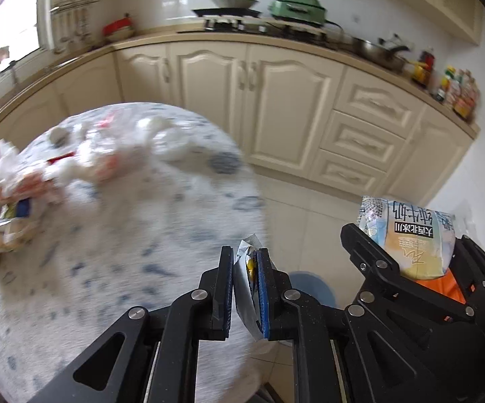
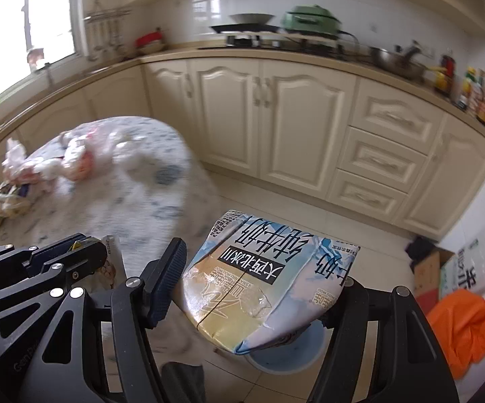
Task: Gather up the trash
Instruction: 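Carry both items over the blue bucket and open both tools to drop them, then swing both open tools back toward the table of packages, then grasp the clear bread bag with the right tool and lift it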
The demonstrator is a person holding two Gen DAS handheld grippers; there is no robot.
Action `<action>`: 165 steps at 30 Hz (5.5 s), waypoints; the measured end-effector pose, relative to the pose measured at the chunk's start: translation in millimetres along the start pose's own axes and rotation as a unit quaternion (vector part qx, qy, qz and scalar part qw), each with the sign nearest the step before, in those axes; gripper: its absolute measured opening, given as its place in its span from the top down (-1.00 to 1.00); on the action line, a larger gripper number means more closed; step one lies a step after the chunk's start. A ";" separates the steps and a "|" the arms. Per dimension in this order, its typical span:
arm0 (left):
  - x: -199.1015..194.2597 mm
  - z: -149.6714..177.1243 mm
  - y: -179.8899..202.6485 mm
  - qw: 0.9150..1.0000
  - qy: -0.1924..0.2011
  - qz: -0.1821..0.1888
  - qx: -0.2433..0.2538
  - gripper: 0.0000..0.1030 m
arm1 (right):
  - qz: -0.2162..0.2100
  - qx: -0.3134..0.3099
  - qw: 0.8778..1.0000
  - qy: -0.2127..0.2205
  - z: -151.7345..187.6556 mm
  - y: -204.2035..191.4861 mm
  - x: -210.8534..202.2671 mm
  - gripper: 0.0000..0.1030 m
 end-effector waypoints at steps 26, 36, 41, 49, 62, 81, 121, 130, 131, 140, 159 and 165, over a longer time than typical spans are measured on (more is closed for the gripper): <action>183.8 -1.0 125.9 0.983 -0.115 0.061 0.127 0.02 | 0.151 0.082 0.982 -0.074 60.8 148.1 11.1 -0.30; 175.3 0.3 130.6 0.984 -0.117 0.044 0.125 0.02 | 0.130 0.084 0.984 -0.088 68.4 142.2 24.7 -0.30; 160.8 2.7 122.8 0.986 -0.112 0.028 0.118 0.00 | 0.102 0.100 0.986 -0.090 66.4 134.7 35.3 -0.32; 151.6 5.3 110.3 0.988 -0.115 0.018 0.101 0.00 | 0.095 0.104 0.984 -0.105 66.4 125.9 45.4 -0.63; 148.7 -1.0 104.5 0.988 -0.117 0.034 0.098 0.00 | 0.118 0.092 0.984 -0.097 60.6 128.3 30.7 -0.63; 33.7 -0.4 50.5 0.995 -0.043 0.044 0.072 0.00 | 0.103 0.056 0.993 -0.009 16.7 86.2 -41.8 -0.63; -234.7 60.6 -246.0 0.937 0.058 -0.271 -0.214 -0.40 | -0.282 -0.181 0.941 0.045 -32.1 -300.6 -36.5 -0.63; -217.9 66.2 -299.4 0.922 0.028 -0.278 -0.268 -0.41 | -0.310 -0.247 0.918 0.002 -11.3 -369.9 -1.5 -0.63; -214.6 66.3 -306.1 0.922 0.024 -0.275 -0.272 -0.41 | -0.309 -0.255 0.916 -0.003 -8.3 -376.0 3.3 -0.63; -173.7 71.8 -347.7 0.922 -0.002 -0.253 -0.292 -0.41 | -0.284 -0.314 0.906 -0.020 14.7 -412.3 33.2 -0.11; -123.4 28.3 -347.9 0.938 0.017 -0.194 -0.287 -0.75 | -0.350 -0.122 0.929 0.002 -59.6 -332.1 0.9 0.31; -87.0 17.8 -355.8 0.939 -0.004 -0.185 -0.290 -0.72 | -0.274 -0.117 0.954 0.025 -74.1 -312.5 23.3 0.31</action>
Point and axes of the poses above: each gripper's, at about its wrist camera, not at the fingertips, and x roughly the way its jaws point, y to its right, z to its underside, the point moved 4 cm from there along x, roughly the way its jaws point, and after that the axes turned 13 degrees about y, right-handed, at the moved point
